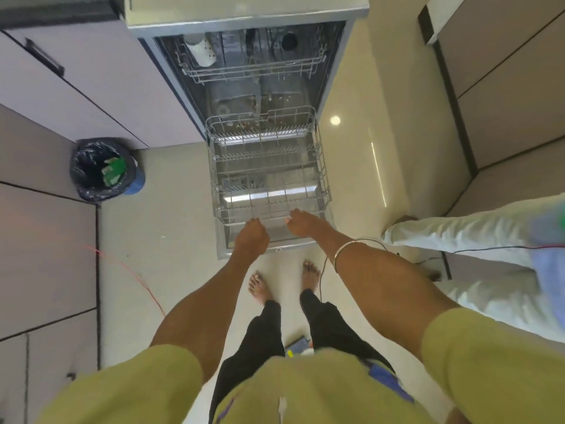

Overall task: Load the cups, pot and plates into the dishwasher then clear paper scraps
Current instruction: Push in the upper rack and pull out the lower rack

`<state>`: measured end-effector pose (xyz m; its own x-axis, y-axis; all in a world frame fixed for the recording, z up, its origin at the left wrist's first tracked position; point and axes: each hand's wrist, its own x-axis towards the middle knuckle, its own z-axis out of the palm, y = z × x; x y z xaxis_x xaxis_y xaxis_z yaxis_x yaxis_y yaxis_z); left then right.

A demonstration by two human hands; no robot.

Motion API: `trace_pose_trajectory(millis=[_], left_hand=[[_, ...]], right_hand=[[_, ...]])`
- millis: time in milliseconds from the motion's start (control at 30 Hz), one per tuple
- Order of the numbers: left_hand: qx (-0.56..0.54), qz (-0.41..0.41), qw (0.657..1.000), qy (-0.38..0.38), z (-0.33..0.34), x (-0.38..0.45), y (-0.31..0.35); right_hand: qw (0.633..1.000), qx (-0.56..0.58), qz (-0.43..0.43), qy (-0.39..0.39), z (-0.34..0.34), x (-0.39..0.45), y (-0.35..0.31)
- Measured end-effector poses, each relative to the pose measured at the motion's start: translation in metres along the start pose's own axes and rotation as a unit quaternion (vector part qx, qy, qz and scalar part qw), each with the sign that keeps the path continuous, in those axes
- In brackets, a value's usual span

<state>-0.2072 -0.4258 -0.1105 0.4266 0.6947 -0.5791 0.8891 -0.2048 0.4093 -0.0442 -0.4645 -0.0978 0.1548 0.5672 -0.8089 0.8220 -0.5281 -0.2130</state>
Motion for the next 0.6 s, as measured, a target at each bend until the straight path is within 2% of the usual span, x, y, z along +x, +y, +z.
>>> trace_pose_trajectory(millis=[133,433,600], left_hand=[[0.018,0.03,0.999,-0.007,-0.004,-0.034,0.016],[0.007,0.012,1.0,0.001,-0.027,-0.044,0.021],[0.004,-0.011,1.0,0.009,-0.031,-0.053,0.013]], right_hand=[[1.0,0.014,0.003,0.011,-0.004,-0.025,-0.011],[1.0,0.008,-0.002,0.022,-0.018,-0.038,-0.019],[0.999,-0.032,0.002,0.024,-0.027,-0.043,-0.024]])
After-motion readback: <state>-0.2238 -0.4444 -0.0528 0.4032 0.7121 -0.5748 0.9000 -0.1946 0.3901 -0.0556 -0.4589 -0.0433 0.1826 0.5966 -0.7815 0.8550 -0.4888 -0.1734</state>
